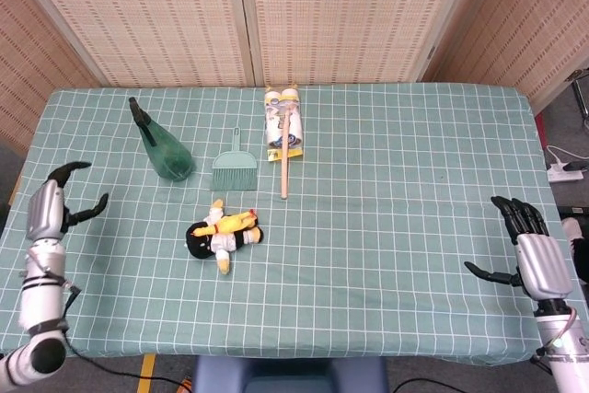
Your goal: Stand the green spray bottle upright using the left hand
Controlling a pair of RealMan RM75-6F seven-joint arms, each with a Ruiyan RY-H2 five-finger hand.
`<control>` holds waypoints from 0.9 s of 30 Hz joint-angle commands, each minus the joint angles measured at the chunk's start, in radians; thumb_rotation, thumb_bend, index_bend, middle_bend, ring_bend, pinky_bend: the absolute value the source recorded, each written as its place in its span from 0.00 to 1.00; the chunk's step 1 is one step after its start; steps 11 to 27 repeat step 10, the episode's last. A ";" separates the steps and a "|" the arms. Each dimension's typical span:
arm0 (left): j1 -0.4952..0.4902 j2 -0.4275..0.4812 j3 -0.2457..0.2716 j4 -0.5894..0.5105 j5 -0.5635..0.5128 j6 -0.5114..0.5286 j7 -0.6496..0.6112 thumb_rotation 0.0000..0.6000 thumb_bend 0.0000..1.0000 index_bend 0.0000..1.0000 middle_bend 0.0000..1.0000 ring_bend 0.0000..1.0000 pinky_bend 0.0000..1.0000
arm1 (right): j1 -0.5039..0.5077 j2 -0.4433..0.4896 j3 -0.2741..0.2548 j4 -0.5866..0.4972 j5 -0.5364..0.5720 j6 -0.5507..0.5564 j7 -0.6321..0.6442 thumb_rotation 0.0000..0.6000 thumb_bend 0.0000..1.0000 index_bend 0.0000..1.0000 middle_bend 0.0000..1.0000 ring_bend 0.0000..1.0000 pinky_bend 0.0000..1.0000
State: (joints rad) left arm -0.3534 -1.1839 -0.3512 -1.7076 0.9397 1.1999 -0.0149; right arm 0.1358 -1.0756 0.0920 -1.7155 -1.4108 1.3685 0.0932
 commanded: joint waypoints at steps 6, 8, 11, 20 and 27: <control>0.255 0.105 0.310 0.036 0.482 0.222 0.059 1.00 0.26 0.36 0.21 0.09 0.21 | 0.008 0.017 -0.001 -0.056 0.075 -0.040 -0.116 1.00 0.00 0.09 0.06 0.00 0.00; 0.262 0.080 0.295 0.065 0.483 0.251 0.014 1.00 0.26 0.31 0.20 0.09 0.20 | 0.010 0.011 -0.001 -0.051 0.072 -0.037 -0.135 1.00 0.00 0.09 0.06 0.00 0.00; 0.263 0.060 0.276 0.093 0.484 0.278 -0.022 1.00 0.26 0.30 0.21 0.09 0.17 | 0.012 0.008 -0.003 -0.050 0.073 -0.040 -0.147 1.00 0.00 0.09 0.06 0.00 0.00; 0.263 0.060 0.276 0.093 0.484 0.278 -0.022 1.00 0.26 0.30 0.21 0.09 0.17 | 0.012 0.008 -0.003 -0.050 0.073 -0.040 -0.147 1.00 0.00 0.09 0.06 0.00 0.00; 0.263 0.060 0.276 0.093 0.484 0.278 -0.022 1.00 0.26 0.30 0.21 0.09 0.17 | 0.012 0.008 -0.003 -0.050 0.073 -0.040 -0.147 1.00 0.00 0.09 0.06 0.00 0.00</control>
